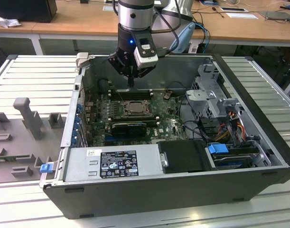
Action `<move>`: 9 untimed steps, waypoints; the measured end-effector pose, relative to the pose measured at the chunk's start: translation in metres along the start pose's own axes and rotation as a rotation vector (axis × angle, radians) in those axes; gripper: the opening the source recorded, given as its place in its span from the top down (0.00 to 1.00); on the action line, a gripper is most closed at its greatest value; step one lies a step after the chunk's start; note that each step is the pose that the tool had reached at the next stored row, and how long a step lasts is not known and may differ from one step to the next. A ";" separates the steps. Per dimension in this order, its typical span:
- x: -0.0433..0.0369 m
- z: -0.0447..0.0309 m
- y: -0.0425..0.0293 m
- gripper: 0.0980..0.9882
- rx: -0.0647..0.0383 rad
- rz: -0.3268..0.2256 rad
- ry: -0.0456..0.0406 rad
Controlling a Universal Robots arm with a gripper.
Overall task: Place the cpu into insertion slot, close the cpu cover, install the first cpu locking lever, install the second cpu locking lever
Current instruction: 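Install the first cpu locking lever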
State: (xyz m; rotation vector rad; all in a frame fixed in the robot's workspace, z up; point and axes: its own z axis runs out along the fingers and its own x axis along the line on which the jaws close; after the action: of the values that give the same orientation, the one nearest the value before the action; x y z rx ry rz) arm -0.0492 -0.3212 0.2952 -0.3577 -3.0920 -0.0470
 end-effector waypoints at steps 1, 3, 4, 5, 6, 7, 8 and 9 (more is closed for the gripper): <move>0.0013 0.0008 -0.0004 0.99 0.000 0.000 -0.0007; 0.0027 0.0031 -0.0008 0.99 0.000 -0.006 -0.0028; 0.0027 0.0035 -0.0008 0.99 0.000 -0.014 -0.0031; 0.0027 0.0041 -0.0008 0.99 0.000 -0.036 -0.0035; 0.0027 0.0045 -0.0008 0.99 0.001 -0.051 -0.0037; 0.0027 0.0049 -0.0008 0.99 0.001 -0.068 -0.0040; 0.0027 0.0057 -0.0009 0.99 0.001 -0.098 -0.0050; 0.0027 0.0065 -0.0009 0.99 0.002 -0.117 -0.0054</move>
State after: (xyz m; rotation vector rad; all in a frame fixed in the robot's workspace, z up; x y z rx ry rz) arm -0.0522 -0.3212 0.2888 -0.1763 -3.1147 -0.0459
